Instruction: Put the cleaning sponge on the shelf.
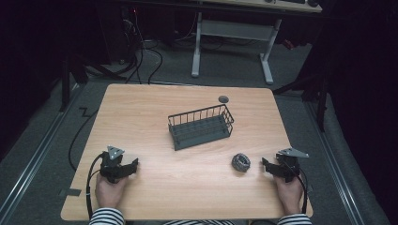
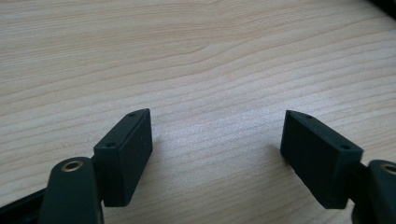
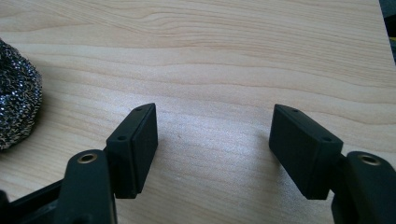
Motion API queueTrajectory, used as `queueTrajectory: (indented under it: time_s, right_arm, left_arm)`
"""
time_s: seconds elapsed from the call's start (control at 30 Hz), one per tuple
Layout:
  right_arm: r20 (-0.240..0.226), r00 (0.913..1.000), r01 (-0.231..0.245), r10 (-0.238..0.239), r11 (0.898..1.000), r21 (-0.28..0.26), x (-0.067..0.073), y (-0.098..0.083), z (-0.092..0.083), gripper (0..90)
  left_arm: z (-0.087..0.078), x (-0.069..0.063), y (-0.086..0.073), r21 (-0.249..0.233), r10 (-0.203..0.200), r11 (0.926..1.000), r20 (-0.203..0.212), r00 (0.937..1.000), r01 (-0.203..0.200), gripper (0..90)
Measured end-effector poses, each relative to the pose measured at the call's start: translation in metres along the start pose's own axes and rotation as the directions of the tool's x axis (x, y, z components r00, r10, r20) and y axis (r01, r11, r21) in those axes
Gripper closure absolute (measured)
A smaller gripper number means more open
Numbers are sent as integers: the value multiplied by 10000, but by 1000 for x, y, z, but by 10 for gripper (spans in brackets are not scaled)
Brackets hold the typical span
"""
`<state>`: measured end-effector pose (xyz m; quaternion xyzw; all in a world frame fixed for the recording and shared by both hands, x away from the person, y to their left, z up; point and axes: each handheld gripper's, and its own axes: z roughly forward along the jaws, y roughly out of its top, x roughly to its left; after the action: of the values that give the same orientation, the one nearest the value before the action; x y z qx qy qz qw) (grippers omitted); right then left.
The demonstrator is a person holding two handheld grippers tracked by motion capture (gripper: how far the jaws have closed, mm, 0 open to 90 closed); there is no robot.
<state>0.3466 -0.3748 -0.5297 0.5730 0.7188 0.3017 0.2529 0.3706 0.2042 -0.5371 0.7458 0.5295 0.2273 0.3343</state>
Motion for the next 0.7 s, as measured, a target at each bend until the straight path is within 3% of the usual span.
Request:
queueTrajectory:
  time_s: [0.43, 0.7]
  right_arm:
    - [5, 10000, -4, 4, 10000, -1, 0, 0, 0, 330]
    - [6, 10000, -4, 4, 10000, 1, 0, 0, 0, 330]
  left_arm:
    - [3, -1, 3, -31, -224, 9997, -183, 9996, 223, 264]
    - [5, -1, 7, 14, -278, 9996, 5, 9996, 278, 276]
